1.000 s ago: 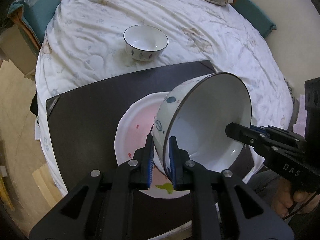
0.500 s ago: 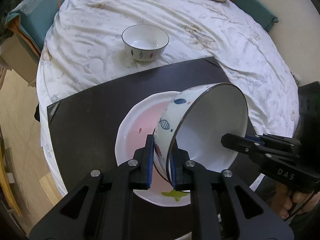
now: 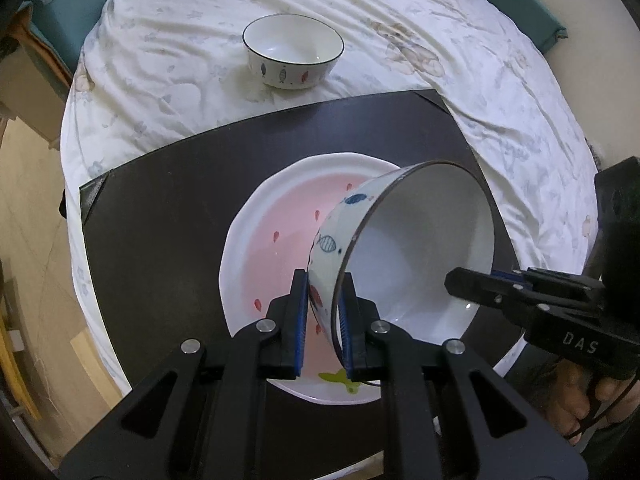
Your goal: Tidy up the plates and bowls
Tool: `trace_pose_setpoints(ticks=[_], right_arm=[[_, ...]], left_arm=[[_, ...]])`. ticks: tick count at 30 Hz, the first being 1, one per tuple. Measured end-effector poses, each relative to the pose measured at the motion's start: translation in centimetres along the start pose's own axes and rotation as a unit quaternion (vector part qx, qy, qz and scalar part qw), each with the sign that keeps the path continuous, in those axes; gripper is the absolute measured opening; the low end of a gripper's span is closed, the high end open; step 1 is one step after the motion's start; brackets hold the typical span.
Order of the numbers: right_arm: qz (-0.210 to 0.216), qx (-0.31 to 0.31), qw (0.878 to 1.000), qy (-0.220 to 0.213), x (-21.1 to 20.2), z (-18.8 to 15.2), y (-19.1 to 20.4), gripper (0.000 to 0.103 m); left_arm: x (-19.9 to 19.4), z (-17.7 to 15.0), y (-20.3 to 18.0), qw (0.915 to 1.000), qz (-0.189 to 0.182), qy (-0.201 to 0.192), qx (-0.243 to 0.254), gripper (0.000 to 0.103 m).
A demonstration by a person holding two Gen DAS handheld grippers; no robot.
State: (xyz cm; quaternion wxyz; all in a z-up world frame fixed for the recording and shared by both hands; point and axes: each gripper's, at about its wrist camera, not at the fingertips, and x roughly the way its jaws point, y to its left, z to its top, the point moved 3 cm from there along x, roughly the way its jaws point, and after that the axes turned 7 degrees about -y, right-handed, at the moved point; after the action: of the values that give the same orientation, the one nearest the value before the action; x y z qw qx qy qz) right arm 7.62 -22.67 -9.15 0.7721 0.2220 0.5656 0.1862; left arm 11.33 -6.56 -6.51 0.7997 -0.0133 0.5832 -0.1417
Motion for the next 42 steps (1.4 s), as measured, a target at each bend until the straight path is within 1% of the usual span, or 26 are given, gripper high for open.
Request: trace_pose_setpoints(ticks=[2,5,7,9,12,15,19,24,28,32,36,40,42], right_arm=[[0.000,0.006,1.000,0.009,0.3,0.0,0.0,0.014],[-0.005,0.001,1.000,0.011,0.1,0.1,0.2,0.015],[-0.004,0.006,1.000,0.008,-0.3,0.2,0.1,0.017],[-0.002,0.011,1.000,0.004,-0.8,0.5,-0.2,0.020],[0.009,0.018,1.000,-0.013,-1.7,1.0,-0.5,0.021],[0.011,0.022,0.999,-0.035,-2.2,1.5,-0.8,0.021],[0.023,0.035,0.998,-0.048,-2.2,2.0,-1.1,0.021],[0.042,0.048,0.996,-0.055,-2.2,2.7,-1.5,0.021],[0.029,0.048,0.997,-0.056,-1.6,3.3,-1.7,0.021],[0.028,0.061,0.997,-0.049,-1.0,3.4,-2.3,0.021],[0.030,0.069,0.996,-0.042,-0.9,3.1,-2.6,0.021],[0.029,0.061,0.997,-0.046,-1.1,3.0,-2.3,0.021],[0.027,0.056,0.997,-0.039,-0.8,2.8,-2.1,0.021]], left_arm=[[0.0,0.0,0.1,1.0000,-0.003,0.002,-0.004,0.012],[-0.2,0.1,0.1,0.9999,-0.012,-0.003,-0.004,0.012],[-0.4,0.3,0.2,1.0000,-0.004,-0.008,0.000,0.013],[-0.8,0.6,0.4,0.9998,-0.008,-0.015,-0.006,0.013],[-1.3,1.1,1.0,0.9991,-0.017,-0.028,-0.027,0.013],[-1.6,1.6,1.7,0.9981,-0.021,-0.038,-0.044,0.013],[-1.5,1.8,2.4,0.9970,-0.030,-0.039,-0.060,0.013],[-1.2,1.8,2.0,0.9975,-0.035,-0.038,-0.049,0.015],[-1.3,2.2,1.8,0.9973,-0.034,-0.042,-0.049,0.020],[-1.3,2.2,1.7,0.9975,-0.034,-0.043,-0.045,0.022],[-1.0,1.9,1.7,0.9979,-0.031,-0.034,-0.045,0.023],[-0.6,1.6,1.8,0.9983,-0.029,-0.027,-0.043,0.023],[-0.4,1.6,1.9,0.9985,-0.024,-0.028,-0.040,0.026]])
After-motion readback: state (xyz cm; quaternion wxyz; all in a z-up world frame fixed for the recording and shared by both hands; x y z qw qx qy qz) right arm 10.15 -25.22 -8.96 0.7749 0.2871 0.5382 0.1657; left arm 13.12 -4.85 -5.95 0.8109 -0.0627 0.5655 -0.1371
